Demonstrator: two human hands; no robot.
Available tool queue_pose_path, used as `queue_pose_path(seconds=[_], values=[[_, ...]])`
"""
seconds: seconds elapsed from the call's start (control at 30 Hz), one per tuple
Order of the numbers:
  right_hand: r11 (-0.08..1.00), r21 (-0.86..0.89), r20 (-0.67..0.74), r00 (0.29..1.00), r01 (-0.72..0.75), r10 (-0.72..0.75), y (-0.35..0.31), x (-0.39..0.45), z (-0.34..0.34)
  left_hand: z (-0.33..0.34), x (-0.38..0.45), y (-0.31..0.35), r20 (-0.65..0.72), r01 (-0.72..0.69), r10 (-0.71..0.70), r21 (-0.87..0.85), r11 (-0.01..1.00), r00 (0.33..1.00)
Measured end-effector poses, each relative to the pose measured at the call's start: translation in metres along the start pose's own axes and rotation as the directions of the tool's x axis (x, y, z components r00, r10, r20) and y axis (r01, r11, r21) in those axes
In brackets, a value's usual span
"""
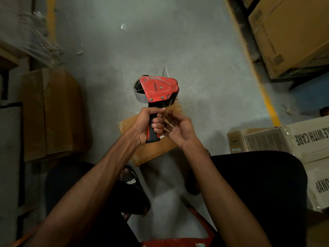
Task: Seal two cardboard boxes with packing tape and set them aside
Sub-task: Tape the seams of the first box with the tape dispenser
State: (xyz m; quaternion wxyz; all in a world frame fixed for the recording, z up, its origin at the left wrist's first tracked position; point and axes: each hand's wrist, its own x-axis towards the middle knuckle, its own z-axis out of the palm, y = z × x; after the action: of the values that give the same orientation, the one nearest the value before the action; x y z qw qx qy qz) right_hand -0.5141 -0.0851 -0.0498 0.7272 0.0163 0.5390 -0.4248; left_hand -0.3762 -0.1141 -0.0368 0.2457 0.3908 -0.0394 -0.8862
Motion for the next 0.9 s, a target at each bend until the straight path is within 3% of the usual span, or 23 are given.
queue_pose_path(seconds=[0.27, 0.4, 0.6, 0.7, 0.9], values=[[0.969, -0.247, -0.259, 0.964, -0.011, -0.055, -0.033, 0.009, -0.038, 0.001, 0.001, -0.009, -0.1, 0.058, -0.038, 0.203, 0.978, 0.994], [0.976, -0.189, -0.387, 0.922, -0.111, 0.03, -0.026, 0.012, -0.056, 0.006, 0.003, -0.014, -0.137, 0.08, -0.039, 0.311, 0.947, 0.99], [0.978, -0.057, -0.269, 0.946, -0.201, 0.179, -0.012, 0.006, -0.046, 0.009, 0.004, -0.014, -0.195, 0.025, 0.074, 0.464, 0.885, 0.978], [0.983, -0.084, -0.261, 0.956, -0.164, 0.137, -0.021, 0.008, -0.039, 0.005, 0.004, -0.016, -0.219, 0.003, 0.14, 0.548, 0.837, 0.966], [0.945, -0.316, -0.4, 0.915, -0.08, -0.056, -0.023, 0.025, -0.045, 0.0, 0.007, -0.022, -0.208, -0.014, 0.222, 0.697, 0.717, 0.953]])
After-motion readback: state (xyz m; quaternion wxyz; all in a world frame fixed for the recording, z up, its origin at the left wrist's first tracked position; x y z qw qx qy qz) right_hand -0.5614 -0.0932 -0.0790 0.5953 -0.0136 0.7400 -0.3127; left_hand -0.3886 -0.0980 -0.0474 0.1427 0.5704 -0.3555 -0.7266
